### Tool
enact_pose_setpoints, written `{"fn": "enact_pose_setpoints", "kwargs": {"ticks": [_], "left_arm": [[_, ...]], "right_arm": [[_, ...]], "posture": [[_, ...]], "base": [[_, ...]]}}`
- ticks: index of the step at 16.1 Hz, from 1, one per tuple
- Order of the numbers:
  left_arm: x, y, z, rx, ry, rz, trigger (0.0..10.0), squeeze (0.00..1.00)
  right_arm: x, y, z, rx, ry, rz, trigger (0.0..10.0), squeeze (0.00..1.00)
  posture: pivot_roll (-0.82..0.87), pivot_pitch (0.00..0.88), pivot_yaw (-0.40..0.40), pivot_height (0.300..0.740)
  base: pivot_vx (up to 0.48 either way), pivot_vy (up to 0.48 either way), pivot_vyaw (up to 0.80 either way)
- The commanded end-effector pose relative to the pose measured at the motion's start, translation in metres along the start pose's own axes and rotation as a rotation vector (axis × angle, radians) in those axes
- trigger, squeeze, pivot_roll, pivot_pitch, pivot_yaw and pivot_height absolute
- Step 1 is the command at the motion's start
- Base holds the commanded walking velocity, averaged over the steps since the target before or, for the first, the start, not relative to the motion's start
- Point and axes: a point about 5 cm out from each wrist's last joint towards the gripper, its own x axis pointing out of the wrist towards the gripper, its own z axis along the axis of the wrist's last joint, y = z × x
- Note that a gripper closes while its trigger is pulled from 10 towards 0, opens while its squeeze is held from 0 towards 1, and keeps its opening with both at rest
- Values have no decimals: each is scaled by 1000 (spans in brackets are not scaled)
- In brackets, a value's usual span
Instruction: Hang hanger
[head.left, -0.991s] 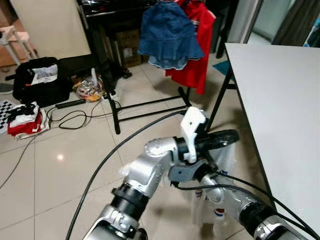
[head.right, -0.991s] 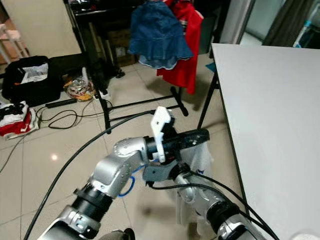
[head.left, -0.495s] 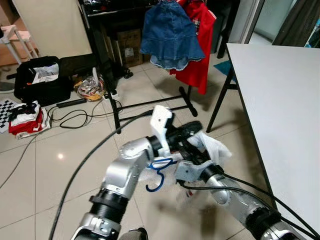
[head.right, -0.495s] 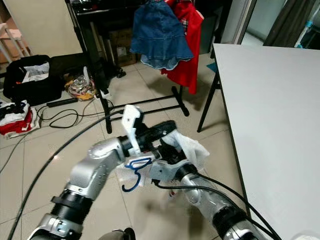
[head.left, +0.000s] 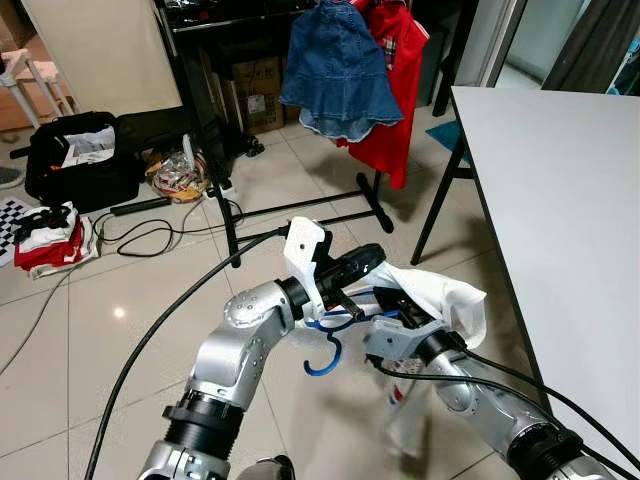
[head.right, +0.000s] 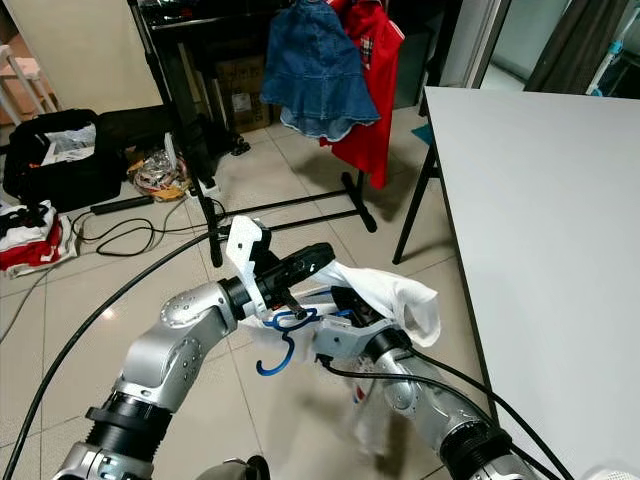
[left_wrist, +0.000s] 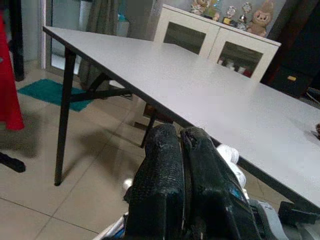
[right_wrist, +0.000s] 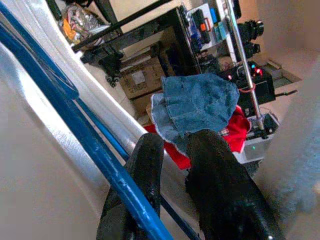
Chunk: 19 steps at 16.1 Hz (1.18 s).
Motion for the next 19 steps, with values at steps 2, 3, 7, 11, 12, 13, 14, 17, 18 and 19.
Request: {"fn": "enact_pose_setpoints", "kwargs": {"ticks": [2, 3, 7, 11, 12, 13, 14, 17, 18, 19], "left_arm": [[4, 2, 22, 100, -68, 13, 10000, 0], [5, 2, 25, 110, -78, 9, 10000, 0], [-2, 0, 25, 107, -104, 16, 10000, 0], [-7, -8, 17, 82, -112, 29, 10000, 0], [-7, -10, 17, 79, -123, 34, 10000, 0], [-8, -11, 16, 82, -124, 37, 10000, 0], [-8, -13, 14, 101, -122, 46, 10000, 0], [-7, -15, 12, 132, -124, 57, 10000, 0], [-6, -14, 13, 139, -127, 68, 10000, 0], [-5, -12, 14, 151, -128, 86, 10000, 0]], "right_arm": [[-2, 1, 3, -9, -22, -5, 10000, 0], [-2, 1, 3, -17, -11, -10, 10000, 0], [-8, -2, -11, -20, 79, -53, 10000, 0], [-8, -11, -22, -55, 154, -116, 10000, 0], [-6, -15, -23, -59, 167, -141, 10000, 0], [-5, -16, -23, -61, 166, -148, 10000, 0], [-3, -19, -21, -67, 155, -160, 10000, 0], [0, -19, -13, -47, 104, -169, 10000, 0], [1, -16, -7, -51, 69, -152, 10000, 0], [2, -14, -3, -50, 52, -143, 10000, 0]], "posture": [[66, 83, 41, 740], [65, 83, 42, 740], [59, 84, 48, 740], [64, 86, 43, 740], [66, 86, 42, 740], [68, 85, 41, 740], [70, 85, 39, 740], [73, 85, 37, 740], [73, 85, 37, 740], [72, 86, 37, 740]], "base": [[0, 0, 0], [0, 0, 0], [0, 0, 0], [0, 0, 0], [0, 0, 0], [0, 0, 0], [0, 0, 0], [0, 0, 0], [0, 0, 0], [0, 0, 0]]}}
